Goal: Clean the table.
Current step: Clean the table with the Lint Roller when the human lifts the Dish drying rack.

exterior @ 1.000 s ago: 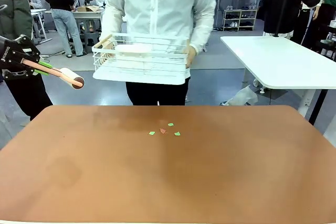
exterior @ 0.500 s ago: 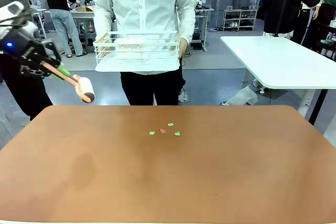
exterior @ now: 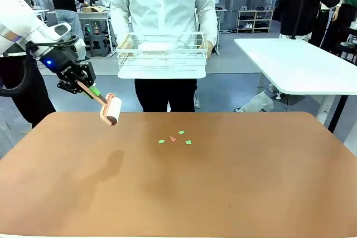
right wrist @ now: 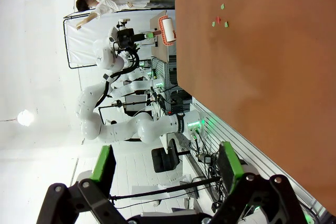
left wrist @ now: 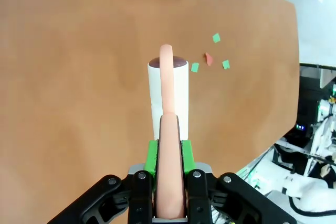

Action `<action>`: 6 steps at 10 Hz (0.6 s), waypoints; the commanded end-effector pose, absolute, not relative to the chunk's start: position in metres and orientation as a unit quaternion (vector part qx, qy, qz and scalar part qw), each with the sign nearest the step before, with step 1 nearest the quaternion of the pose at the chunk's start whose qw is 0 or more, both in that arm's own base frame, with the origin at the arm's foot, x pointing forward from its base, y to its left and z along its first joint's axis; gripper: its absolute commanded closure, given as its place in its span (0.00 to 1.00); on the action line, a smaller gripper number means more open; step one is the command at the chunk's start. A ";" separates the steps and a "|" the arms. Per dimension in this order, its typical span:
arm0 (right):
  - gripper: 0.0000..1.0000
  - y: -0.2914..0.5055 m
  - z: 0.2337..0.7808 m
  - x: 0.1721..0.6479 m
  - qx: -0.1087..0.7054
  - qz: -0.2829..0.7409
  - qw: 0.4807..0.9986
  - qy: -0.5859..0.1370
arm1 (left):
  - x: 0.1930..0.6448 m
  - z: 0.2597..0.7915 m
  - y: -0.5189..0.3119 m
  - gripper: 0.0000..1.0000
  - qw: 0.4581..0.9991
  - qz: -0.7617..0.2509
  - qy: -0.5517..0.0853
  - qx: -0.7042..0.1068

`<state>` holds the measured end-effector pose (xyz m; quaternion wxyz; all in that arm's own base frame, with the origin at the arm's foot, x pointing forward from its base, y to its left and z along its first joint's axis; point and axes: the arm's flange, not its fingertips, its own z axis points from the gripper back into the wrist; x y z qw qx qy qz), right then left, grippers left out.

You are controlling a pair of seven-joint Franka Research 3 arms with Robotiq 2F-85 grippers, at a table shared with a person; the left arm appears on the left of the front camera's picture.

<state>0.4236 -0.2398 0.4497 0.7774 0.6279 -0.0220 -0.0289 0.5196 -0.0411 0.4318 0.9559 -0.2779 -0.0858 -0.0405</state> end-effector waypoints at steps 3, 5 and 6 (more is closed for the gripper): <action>0.00 -0.240 0.452 0.422 0.628 -0.028 0.778 -0.024 | 0.520 0.432 -0.041 0.79 0.956 -0.041 -0.086 -0.278; 0.00 -0.240 0.452 0.422 0.628 -0.028 0.778 -0.024 | 0.520 0.432 -0.041 0.79 0.956 -0.041 -0.086 -0.278; 0.00 -0.240 0.452 0.422 0.628 -0.028 0.778 -0.024 | 0.521 0.432 -0.040 0.79 0.956 -0.040 -0.083 -0.279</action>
